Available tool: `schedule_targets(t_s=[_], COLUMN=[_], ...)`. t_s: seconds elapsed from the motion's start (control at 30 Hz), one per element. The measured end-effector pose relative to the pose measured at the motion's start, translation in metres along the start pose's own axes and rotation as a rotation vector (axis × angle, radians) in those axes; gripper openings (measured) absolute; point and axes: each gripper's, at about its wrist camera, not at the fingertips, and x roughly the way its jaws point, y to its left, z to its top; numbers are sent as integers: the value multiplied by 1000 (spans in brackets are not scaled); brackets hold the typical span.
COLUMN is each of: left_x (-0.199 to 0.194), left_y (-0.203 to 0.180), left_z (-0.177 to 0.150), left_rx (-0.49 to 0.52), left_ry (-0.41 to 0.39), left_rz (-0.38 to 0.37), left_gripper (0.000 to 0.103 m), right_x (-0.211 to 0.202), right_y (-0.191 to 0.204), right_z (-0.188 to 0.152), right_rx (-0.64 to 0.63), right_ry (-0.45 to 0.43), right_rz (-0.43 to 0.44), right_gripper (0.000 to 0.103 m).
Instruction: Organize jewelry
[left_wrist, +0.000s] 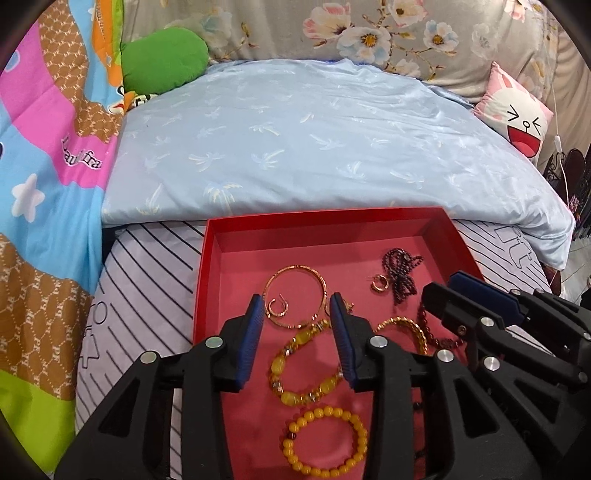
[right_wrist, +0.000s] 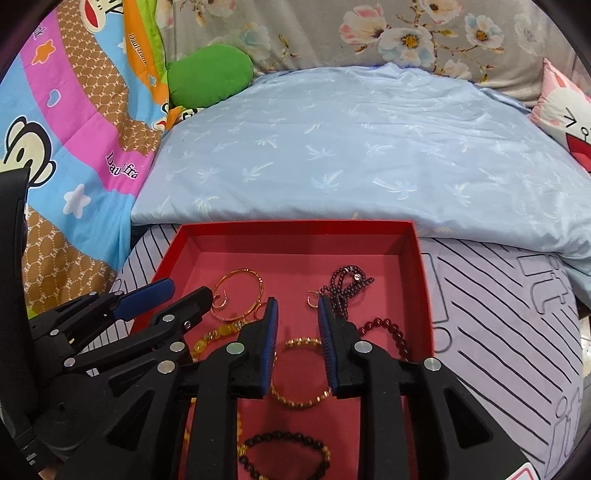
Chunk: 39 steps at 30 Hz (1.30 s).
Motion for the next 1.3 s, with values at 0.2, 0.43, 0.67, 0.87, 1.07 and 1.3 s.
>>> schedule_targets(t_s=[0.2, 0.43, 0.67, 0.87, 1.07, 1.3], left_x=[-36, -62, -79, -87, -90, -90], left_y=[-4, -7, -9, -11, -10, -7], left_z=[-24, -58, -84, -100, -109, -117], left_rx=[-12, -50, -60, -54, -66, -68], left_ry=[-28, -14, -10, -5, 3, 7], left_rz=[17, 21, 49, 73, 99, 136], left_gripper=[56, 64, 64, 64, 73, 86], right_x=[-44, -78, -94, -101, -103, -100], right_y=[-1, 1, -1, 4, 3, -3], right_z=[-28, -65, -91, -106, -115, -123], right_rx=[4, 3, 35, 17, 18, 48], right_ry=[-52, -65, -63, -76, -66, -37], right_rz=[-45, -76, -90, -120, -123, -113], right_gripper=[37, 47, 59, 63, 66, 76])
